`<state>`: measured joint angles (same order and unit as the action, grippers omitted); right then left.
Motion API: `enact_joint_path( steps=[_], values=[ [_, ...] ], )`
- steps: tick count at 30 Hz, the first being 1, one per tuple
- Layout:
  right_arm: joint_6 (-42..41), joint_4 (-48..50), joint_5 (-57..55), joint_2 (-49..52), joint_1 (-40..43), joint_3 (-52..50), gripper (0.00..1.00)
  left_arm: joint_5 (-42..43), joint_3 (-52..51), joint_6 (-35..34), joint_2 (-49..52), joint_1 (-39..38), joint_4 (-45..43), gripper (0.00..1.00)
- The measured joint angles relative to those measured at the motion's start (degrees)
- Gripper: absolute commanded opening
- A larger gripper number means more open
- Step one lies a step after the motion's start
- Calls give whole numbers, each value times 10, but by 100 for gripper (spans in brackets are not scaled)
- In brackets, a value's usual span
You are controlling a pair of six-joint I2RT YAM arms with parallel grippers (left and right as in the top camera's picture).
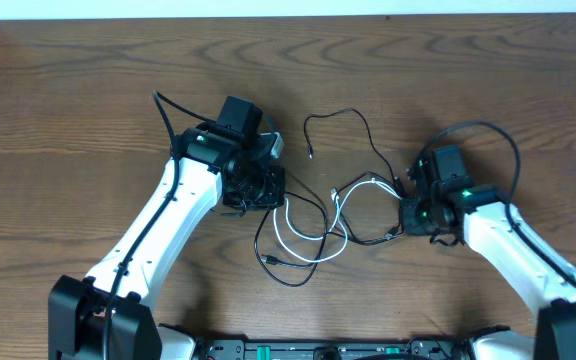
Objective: Untangle cables
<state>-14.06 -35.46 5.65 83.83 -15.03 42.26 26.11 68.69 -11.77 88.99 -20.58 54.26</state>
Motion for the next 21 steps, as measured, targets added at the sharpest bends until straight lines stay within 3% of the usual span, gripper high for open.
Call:
enact_joint_path(
  steps=[3,7,12,21],
  values=[
    [1,-1,-6,23,0,-3,1,-35,0,0,0,-1,14,8],
    [0,-22,-61,36,0,-3,1,-107,0,0,0,0,43,8],
    [-58,-75,-197,38,12,-4,1,-176,0,0,0,12,68,7],
    [-130,-84,-301,38,136,-4,1,-238,0,-2,0,108,81,7]
  ],
)
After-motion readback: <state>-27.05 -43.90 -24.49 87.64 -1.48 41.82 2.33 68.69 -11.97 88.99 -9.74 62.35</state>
